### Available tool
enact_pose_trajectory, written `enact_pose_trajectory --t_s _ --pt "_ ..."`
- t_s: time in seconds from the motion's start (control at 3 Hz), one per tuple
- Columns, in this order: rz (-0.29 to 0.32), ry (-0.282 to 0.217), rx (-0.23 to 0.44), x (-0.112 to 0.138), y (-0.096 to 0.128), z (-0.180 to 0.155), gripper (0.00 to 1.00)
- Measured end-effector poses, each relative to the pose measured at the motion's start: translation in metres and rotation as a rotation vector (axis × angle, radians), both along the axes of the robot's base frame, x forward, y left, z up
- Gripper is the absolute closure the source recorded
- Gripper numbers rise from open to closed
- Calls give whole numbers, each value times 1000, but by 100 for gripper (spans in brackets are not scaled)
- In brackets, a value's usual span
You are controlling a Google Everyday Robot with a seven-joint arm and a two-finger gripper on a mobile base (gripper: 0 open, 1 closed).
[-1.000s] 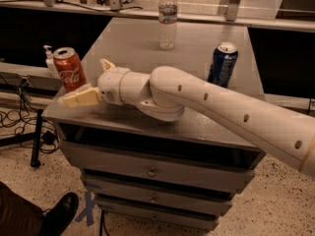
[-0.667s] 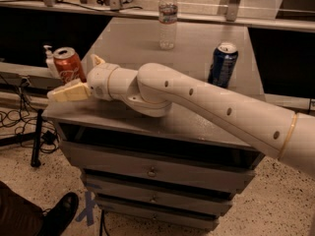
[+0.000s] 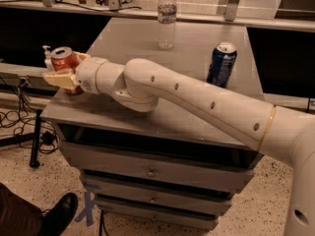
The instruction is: Pick coke can
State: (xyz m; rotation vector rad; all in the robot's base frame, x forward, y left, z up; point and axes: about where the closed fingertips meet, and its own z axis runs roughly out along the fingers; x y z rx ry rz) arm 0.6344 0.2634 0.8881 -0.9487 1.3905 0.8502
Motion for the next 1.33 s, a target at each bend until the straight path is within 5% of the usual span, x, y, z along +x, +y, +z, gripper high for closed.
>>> enact_pose_trajectory --t_s 0.67,1.0,1.33 --pt "-59 -13 -8 7 -27 10 87" --pt "-129 -50 -9 20 -68 34 100" --pt "-211 -90 9 36 -114 66 100"
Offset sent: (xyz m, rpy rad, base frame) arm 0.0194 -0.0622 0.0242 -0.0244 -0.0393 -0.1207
